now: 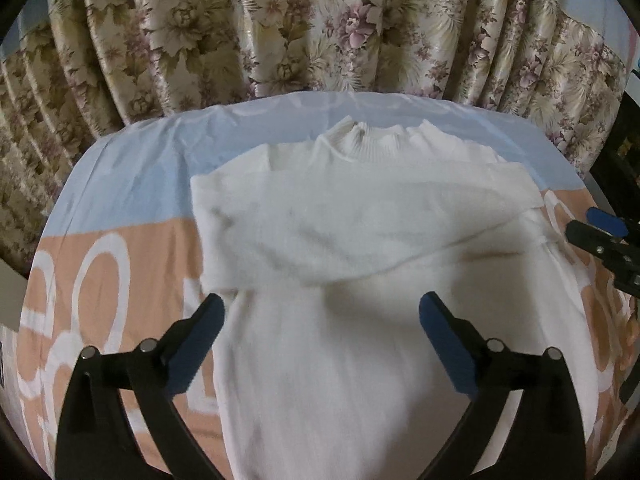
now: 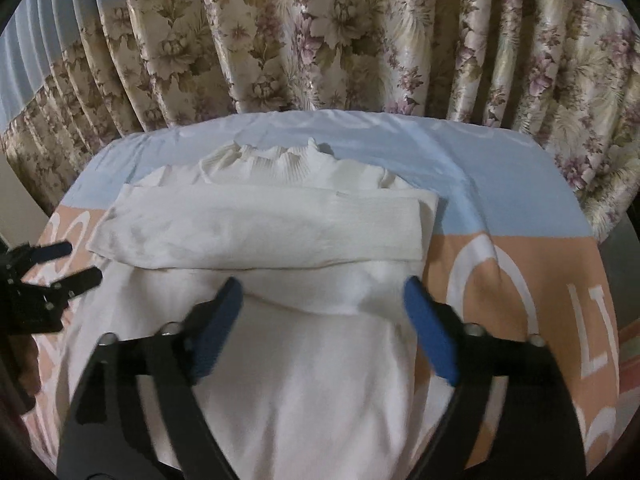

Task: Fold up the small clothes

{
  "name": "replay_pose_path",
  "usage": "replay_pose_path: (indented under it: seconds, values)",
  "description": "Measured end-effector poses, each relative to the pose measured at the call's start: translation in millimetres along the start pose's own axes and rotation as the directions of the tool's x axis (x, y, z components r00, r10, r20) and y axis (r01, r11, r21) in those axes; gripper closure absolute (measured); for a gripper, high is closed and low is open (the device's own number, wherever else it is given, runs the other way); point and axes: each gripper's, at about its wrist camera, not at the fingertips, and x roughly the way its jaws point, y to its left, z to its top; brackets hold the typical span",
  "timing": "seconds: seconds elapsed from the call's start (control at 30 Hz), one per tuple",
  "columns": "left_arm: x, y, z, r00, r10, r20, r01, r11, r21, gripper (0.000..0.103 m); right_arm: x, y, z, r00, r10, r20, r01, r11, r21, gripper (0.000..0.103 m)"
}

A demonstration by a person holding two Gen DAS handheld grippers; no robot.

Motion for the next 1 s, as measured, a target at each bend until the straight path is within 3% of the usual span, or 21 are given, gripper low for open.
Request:
replay_pose_path:
  seconds: [0.03, 0.27, 0.5, 0.6, 0.67, 0.87, 1.0]
  values:
    - [-3, -1, -5, 1.0, 0.001, -0.003, -0.001, 1.0, -0.005, 0.005, -3, 1, -1, 1.0, -0.003, 0.003, 0.003, 1.0, 0.006, 0.003]
    - [-24, 1, -37, 1.0, 0.006, -0.004, -0.006, 0.999, -0.041, 0.005, -27, 2, -21, 1.0, -0.013, -0.028, 0.015, 0.997, 0.08, 0.003]
    - [-51, 5, -69, 1.0, 0.024, -0.002, -0.025, 0.997, -0.076, 0.005, -56, 4, -45, 0.996, -0.091, -0.012, 0.091, 0.993, 0.071, 0.003]
    - [-66, 4, -80, 0.999, 0.035, 0.004, -0.035, 0.996, -0.085, 0.005, -81, 17, -55, 0.971, -0.229, 0.074, 0.23, 0.973, -0.016, 0.003]
    - [-75, 3, -89, 0.999, 0.045, 0.008, -0.044, 0.995, -0.092, 0.005, -91, 19, -66, 0.959, -0.269, 0.09, 0.273, 0.962, -0.029, 0.003]
    - [-102, -9, -118, 0.998, 0.057, 0.023, -0.055, 0.995, -0.086, 0.005, -100, 13, -105, 0.977, -0.213, -0.011, 0.212, 0.976, -0.042, 0.003]
    - [-107, -19, -138, 0.997, 0.074, 0.011, -0.073, 0.996, -0.057, 0.005, -103, 5, -136, 0.987, -0.131, -0.091, 0.131, 0.991, -0.006, 0.007]
